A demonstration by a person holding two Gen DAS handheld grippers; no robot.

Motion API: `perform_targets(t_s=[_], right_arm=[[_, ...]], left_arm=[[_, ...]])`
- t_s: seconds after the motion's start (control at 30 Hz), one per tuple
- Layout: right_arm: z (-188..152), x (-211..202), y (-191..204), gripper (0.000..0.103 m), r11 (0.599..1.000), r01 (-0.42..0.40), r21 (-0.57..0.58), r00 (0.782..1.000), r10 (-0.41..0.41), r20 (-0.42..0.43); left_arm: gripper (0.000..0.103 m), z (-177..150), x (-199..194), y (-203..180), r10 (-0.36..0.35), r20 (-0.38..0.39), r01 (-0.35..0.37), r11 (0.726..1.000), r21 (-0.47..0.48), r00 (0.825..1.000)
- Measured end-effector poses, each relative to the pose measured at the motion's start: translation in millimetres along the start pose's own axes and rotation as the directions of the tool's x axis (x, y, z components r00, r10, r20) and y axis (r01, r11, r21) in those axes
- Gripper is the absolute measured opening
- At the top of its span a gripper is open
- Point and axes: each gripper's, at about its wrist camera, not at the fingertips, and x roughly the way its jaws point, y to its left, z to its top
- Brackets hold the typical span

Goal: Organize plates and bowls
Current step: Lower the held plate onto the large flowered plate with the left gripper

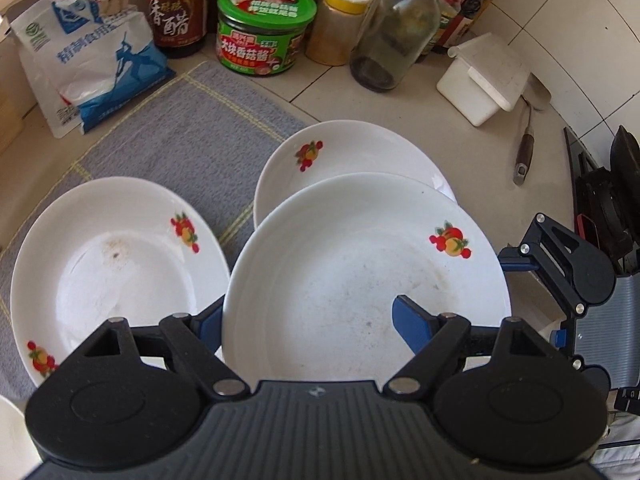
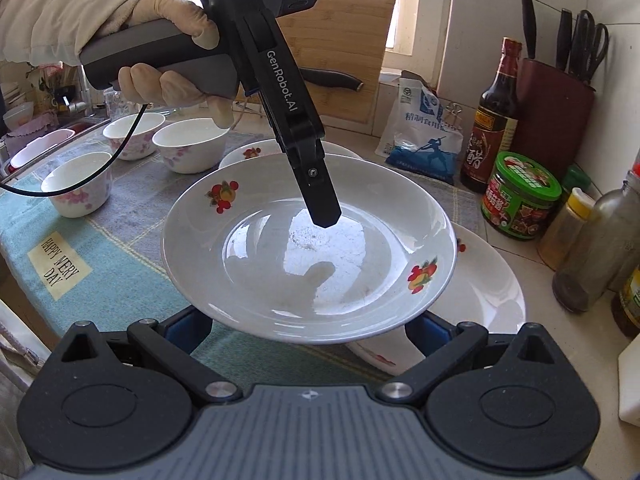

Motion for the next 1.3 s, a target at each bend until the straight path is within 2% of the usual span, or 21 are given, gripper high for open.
perform_targets(t_s=[0.57,0.83,1.3], right_arm=[[-25,-17,-39,0.103,0.989,0.097,0.109,0.995,-0.095,-0.021],[-28,-17,-47,0.103,0.983,0.106,0.147,0.994,-0.104,-0.021],[-28,-15,-47,0.103,0.983,0.107,0.149,0.994,-0.106,-0.016]], left_arm=[[0.083,54,49,-30,-0.051,-0.049,0.056,0.994,0.095,0.998],[0.083,64,67,-28,-0.065,-0.062,0.07,0.994,0.09,0.996],[0.083,69,81,-22,-0.055,-0.076,0.061,0.996,0.072,0.996]])
